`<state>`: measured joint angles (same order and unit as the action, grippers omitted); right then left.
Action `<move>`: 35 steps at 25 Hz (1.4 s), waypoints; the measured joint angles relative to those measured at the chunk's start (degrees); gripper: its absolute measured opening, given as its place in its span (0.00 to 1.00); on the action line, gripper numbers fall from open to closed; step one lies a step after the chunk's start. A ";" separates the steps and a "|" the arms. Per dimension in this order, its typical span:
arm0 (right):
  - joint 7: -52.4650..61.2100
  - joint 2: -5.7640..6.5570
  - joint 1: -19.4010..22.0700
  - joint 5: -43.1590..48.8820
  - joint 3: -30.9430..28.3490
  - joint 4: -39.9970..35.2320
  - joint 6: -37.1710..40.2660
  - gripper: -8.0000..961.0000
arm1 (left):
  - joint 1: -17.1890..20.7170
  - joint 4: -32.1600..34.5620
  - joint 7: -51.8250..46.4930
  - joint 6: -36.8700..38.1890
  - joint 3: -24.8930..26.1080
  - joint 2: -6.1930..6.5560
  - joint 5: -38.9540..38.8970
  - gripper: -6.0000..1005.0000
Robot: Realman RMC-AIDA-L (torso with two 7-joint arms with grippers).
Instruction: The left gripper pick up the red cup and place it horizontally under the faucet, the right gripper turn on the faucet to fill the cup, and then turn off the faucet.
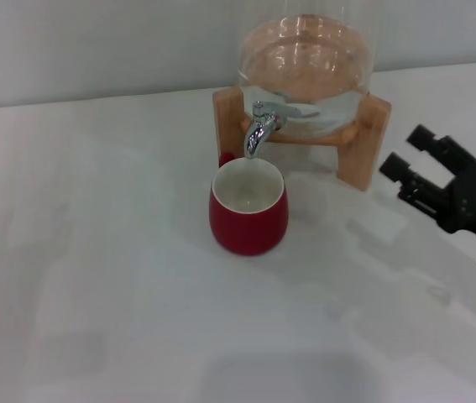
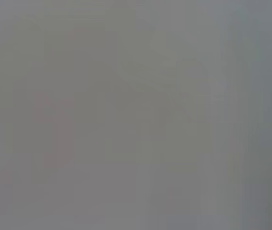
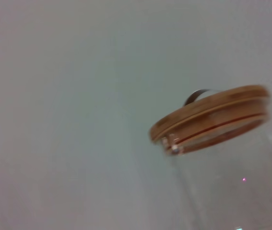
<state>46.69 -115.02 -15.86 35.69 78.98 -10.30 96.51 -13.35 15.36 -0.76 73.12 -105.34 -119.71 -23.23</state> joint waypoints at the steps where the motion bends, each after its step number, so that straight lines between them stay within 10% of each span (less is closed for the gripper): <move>1: 0.07 -0.02 -0.37 0.00 0.76 -0.05 -0.03 0.86 | 0.08 0.00 -0.06 0.03 0.00 0.00 0.02 0.87; 35: -4.12 -0.18 -5.84 0.51 2.82 -4.71 -11.92 0.86 | -2.01 0.13 -3.00 0.00 -1.54 0.14 0.15 0.87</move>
<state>42.57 -115.20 -21.71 36.20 81.80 -15.01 84.59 -15.36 15.49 -3.76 73.13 -106.88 -119.56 -23.08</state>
